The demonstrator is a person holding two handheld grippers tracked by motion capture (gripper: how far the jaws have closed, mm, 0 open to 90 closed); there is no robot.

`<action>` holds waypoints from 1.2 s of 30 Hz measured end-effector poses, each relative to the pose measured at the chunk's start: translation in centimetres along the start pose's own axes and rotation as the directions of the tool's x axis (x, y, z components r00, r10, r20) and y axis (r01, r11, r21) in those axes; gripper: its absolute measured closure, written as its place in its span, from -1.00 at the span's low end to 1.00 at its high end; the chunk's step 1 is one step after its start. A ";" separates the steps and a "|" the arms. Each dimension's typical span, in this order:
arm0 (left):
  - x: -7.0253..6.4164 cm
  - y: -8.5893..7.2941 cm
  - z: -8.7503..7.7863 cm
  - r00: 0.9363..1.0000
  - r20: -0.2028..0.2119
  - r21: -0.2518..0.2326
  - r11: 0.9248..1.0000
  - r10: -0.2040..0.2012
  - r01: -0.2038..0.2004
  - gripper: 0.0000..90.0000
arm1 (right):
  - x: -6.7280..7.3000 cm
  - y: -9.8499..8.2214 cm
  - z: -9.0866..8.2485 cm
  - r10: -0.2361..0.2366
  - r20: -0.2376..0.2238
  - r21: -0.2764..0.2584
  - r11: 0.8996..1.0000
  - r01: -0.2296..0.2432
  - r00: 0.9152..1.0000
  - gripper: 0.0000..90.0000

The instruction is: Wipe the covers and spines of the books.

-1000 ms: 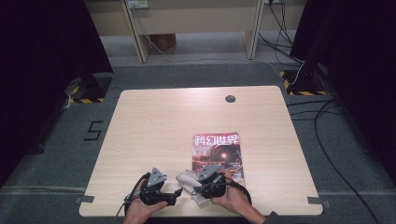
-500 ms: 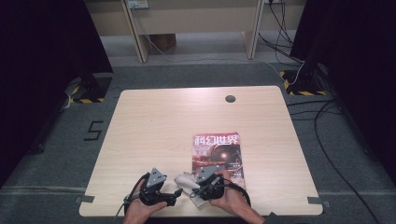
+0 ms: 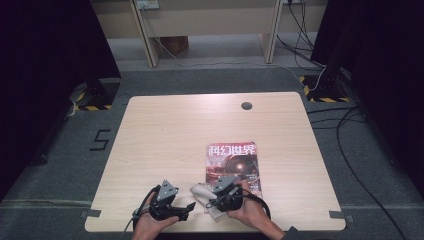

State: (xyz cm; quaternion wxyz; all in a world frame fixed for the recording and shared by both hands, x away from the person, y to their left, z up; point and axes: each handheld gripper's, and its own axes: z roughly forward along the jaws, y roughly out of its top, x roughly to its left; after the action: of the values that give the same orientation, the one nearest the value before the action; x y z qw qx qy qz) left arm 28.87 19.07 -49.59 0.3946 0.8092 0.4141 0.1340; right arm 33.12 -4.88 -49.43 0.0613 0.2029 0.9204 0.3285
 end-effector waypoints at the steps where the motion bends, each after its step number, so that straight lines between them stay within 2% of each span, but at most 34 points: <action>1: 0.0 0.0 0.0 1.000 0.000 -0.001 1.000 0.000 0.000 -0.61 | -0.2 -0.1 -0.1 0.000 0.008 0.000 1.000 0.000 1.000 0.62; 8: 0.0 0.0 0.1 1.000 0.000 0.004 1.000 0.001 -0.001 -0.61 | -1.8 -1.3 -1.3 0.057 0.055 0.000 0.998 -0.057 0.997 0.62; 12: -0.1 0.0 0.1 1.000 0.002 0.006 1.000 0.001 -0.001 -0.61 | -2.4 -1.9 -1.7 0.070 0.070 -0.003 0.998 -0.070 0.995 0.62; 14: -0.1 0.0 0.2 1.000 0.002 0.010 1.000 0.003 -0.003 -0.61 | -2.4 -2.1 -1.9 0.078 0.070 -0.002 0.997 -0.078 0.994 0.63; 17: -0.1 0.0 0.2 1.000 0.004 0.010 1.000 0.007 -0.007 -0.61 | -2.0 -2.2 -1.9 0.061 0.074 -0.001 0.998 -0.061 0.995 0.63; 21: -0.2 -0.1 0.2 1.000 0.005 0.013 1.000 0.005 -0.005 -0.61 | -1.4 -2.4 -2.2 0.052 0.058 0.003 0.999 -0.052 0.997 0.63; 24: -0.2 0.0 0.2 1.000 0.005 0.010 1.000 0.008 -0.008 -0.61 | -1.6 -2.7 -2.4 0.057 0.059 0.001 0.998 -0.057 0.997 0.62; 27: -0.3 0.0 0.3 1.000 0.008 0.011 1.000 0.007 -0.007 -0.61 | -2.0 -3.0 -2.8 0.056 0.092 0.006 0.998 -0.057 0.994 0.62; 30: -0.3 -0.1 0.3 1.000 0.008 0.014 1.000 0.008 -0.008 -0.61 | -2.7 -3.6 -3.3 0.076 0.117 0.007 0.997 -0.077 0.990 0.62; 33: -0.3 0.0 0.3 1.000 0.006 0.014 1.000 0.009 -0.009 -0.61 | -3.1 -4.0 -3.6 0.097 0.121 0.002 0.995 -0.098 0.988 0.62; 36: -0.3 -0.1 0.3 1.000 0.008 0.021 1.000 0.011 -0.011 -0.61 | -2.8 -4.1 -3.7 0.090 0.122 0.003 0.996 -0.091 0.988 0.63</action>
State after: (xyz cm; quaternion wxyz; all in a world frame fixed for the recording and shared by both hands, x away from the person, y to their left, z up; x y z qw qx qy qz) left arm 28.82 18.70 -49.82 0.3869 0.8161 0.4095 0.1288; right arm 33.39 -11.12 -49.19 0.1015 0.2643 0.9062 0.3141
